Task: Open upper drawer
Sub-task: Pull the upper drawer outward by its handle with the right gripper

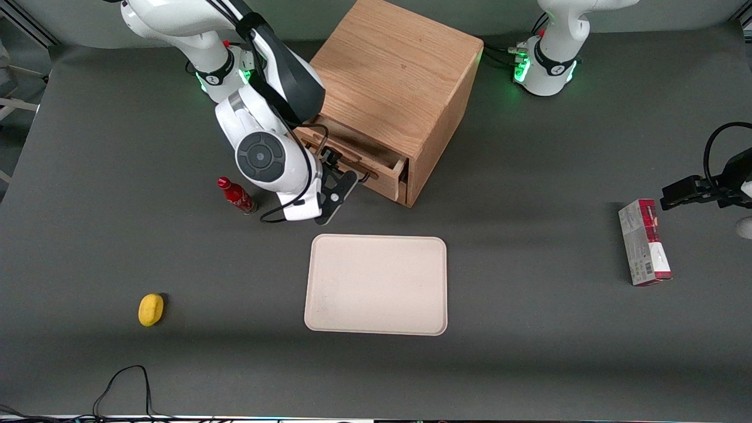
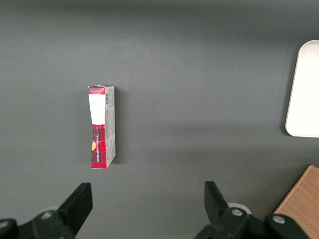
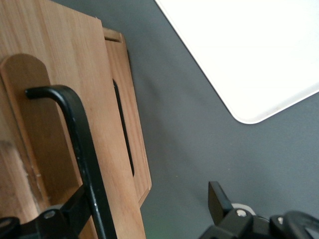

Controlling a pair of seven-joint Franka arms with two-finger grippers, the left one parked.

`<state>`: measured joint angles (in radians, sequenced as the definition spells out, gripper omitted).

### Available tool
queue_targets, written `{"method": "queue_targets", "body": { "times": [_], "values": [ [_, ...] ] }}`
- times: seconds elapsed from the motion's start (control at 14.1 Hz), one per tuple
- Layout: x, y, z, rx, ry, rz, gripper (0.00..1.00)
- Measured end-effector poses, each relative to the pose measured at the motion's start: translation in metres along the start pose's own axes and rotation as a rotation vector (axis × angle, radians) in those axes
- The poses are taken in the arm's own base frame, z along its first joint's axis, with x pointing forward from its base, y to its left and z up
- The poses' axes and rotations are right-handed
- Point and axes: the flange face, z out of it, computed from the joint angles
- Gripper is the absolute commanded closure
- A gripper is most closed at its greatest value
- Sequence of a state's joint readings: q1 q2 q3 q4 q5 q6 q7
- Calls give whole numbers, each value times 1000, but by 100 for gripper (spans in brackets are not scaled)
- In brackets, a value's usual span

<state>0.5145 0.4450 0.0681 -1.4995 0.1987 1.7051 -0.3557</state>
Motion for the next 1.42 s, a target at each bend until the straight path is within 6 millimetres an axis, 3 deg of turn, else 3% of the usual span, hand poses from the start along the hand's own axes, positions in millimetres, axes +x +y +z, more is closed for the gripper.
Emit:
{"method": "queue_targets", "body": {
  "times": [0.64, 1.42],
  "values": [
    [3, 55, -7, 3, 49, 56, 0],
    [-9, 116, -24, 5, 99, 102, 0]
  ]
}}
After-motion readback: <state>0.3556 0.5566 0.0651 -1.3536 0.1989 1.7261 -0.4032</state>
